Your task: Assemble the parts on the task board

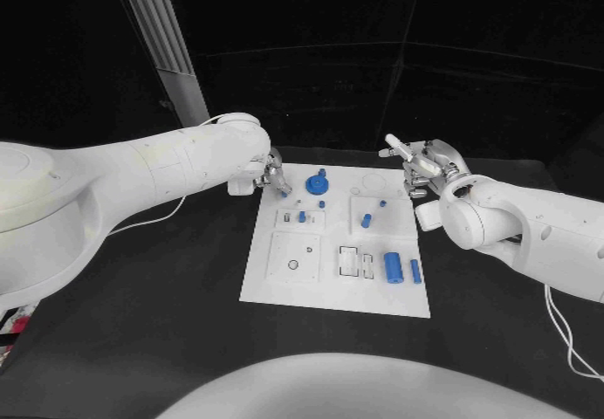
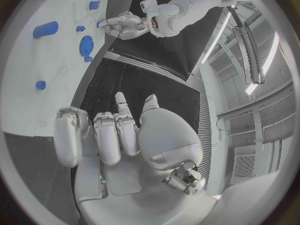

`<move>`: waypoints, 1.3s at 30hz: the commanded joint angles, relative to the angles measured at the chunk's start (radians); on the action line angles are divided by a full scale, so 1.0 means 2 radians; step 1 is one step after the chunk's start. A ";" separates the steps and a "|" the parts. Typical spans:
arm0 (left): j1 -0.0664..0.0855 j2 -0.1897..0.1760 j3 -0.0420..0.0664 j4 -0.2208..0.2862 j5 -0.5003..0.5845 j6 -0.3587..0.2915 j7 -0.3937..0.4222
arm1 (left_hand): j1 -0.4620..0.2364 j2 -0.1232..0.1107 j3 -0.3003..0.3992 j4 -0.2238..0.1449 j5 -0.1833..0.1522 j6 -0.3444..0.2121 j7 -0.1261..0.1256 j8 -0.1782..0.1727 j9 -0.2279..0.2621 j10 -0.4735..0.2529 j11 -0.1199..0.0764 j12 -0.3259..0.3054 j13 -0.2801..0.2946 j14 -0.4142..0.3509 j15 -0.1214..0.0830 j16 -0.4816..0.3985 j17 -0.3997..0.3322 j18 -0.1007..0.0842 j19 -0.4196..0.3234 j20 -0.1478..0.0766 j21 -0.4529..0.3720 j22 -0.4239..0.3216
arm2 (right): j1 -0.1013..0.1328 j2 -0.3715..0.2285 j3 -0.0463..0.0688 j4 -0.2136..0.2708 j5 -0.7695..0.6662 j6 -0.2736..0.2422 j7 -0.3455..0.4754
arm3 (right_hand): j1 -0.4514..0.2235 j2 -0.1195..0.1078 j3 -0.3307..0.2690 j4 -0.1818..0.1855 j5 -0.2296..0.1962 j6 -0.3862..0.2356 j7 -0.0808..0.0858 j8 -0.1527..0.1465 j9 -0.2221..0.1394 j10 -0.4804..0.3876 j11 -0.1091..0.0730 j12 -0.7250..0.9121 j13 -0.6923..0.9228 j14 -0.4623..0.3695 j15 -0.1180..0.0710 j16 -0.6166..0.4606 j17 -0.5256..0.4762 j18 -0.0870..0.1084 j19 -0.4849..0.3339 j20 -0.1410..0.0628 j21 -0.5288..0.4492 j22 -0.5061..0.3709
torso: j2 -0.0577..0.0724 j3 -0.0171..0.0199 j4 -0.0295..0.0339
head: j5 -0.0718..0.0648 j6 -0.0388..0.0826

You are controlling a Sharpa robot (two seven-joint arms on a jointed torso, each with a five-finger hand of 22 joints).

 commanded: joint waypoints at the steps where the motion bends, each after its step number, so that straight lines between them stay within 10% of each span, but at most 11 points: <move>1: 0.001 0.000 0.000 0.000 0.002 0.006 0.008 | 0.005 0.001 0.005 0.000 0.004 0.004 -0.001 0.000 0.000 0.053 -0.004 0.001 0.131 0.053 -0.004 0.002 0.132 -0.003 0.052 -0.002 0.002 0.132 | 0.001 0.000 0.000 0.000 0.000 -0.001 0.002 | 0.003 0.002 -0.003 0.000 0.003 -0.001 -0.002 0.003 -0.001 0.052 -0.003 0.000 0.130 0.052 -0.002 0.001 0.132 0.006 0.007 -0.002 -0.002 0.102 | 0.000 -0.0001 -0.0003 | 0.000 0.000; 39: 0.005 -0.031 0.000 0.016 0.027 -0.022 0.071 | 0.034 -0.011 0.049 -0.002 0.011 0.015 -0.004 0.001 0.005 0.053 -0.007 0.001 0.131 0.053 -0.009 0.002 0.132 -0.003 0.049 -0.006 0.000 0.131 | 0.001 -0.002 0.000 -0.001 0.000 -0.001 -0.002 | 0.004 0.002 -0.003 0.000 0.003 -0.001 -0.002 0.003 -0.001 0.052 -0.003 0.000 0.130 0.052 -0.002 0.001 0.132 0.007 0.007 -0.002 -0.003 0.102 | 0.000 0.0000 0.0005 | -0.004 0.000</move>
